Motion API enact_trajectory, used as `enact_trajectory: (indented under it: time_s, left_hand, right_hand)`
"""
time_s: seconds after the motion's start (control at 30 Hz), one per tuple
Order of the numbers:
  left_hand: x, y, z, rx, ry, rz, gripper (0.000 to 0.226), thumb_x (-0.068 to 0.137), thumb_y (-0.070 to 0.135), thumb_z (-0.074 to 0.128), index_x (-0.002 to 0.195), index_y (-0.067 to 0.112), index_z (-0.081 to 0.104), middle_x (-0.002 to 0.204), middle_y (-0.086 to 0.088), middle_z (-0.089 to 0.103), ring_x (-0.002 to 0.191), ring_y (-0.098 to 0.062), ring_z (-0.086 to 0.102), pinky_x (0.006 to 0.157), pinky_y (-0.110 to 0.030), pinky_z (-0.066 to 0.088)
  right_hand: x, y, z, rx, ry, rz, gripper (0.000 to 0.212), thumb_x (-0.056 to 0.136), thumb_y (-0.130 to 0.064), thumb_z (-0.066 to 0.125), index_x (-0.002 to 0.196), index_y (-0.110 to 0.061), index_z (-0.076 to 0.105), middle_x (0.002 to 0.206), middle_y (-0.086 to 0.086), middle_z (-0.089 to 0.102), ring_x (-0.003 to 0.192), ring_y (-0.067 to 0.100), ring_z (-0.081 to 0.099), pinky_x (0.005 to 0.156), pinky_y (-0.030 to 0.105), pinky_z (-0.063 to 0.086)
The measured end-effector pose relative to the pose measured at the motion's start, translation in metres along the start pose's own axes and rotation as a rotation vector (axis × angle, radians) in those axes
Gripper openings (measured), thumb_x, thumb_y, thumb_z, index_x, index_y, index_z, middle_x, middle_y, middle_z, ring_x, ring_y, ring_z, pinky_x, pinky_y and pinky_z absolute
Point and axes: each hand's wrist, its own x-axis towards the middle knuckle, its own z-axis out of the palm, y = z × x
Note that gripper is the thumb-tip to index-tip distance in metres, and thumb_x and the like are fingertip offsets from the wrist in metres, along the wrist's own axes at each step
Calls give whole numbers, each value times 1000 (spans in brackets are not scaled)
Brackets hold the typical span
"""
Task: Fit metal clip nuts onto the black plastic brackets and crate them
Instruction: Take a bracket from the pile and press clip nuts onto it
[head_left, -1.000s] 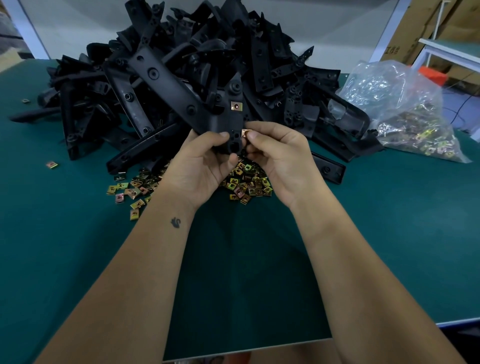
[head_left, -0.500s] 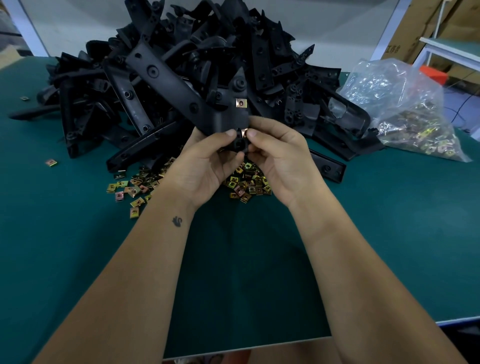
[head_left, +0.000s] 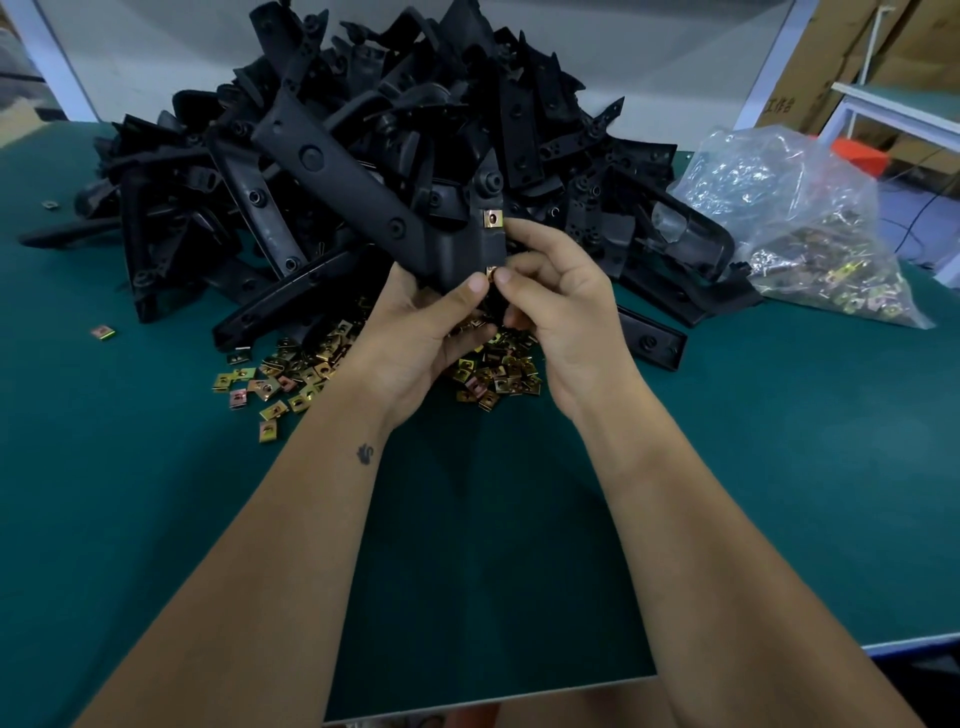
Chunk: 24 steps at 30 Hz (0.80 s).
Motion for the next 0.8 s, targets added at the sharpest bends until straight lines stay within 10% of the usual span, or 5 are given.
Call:
enact_trajectory:
  time_s: [0.27, 0.5, 0.8]
  left_hand:
    - [0, 2, 4, -61, 61, 11, 19, 103, 22, 50, 118, 18, 61, 100, 0, 72, 77, -12, 66, 64, -23, 55]
    - [1, 1, 4, 10, 158, 42, 13, 100, 22, 57, 109, 19, 66, 106, -3, 74, 96, -19, 69, 82, -33, 58]
    - [-7, 1, 15, 83, 265, 113, 7, 96, 21, 65, 99, 22, 71, 104, 1, 75, 99, -16, 71, 87, -37, 58]
  right_hand:
    - [0, -2, 6, 244, 14, 182, 30, 100, -17, 49, 120, -2, 64, 85, 5, 67, 62, 12, 56, 60, 25, 48]
    - [-8, -3, 11, -144, -7, -43, 6, 89, -18, 70, 93, -14, 71, 79, -7, 70, 75, 6, 66, 69, 20, 52]
    - [-27, -6, 9, -476, 164, -194, 19, 91, -30, 64, 85, -13, 67, 83, 0, 67, 80, 15, 62, 76, 44, 52]
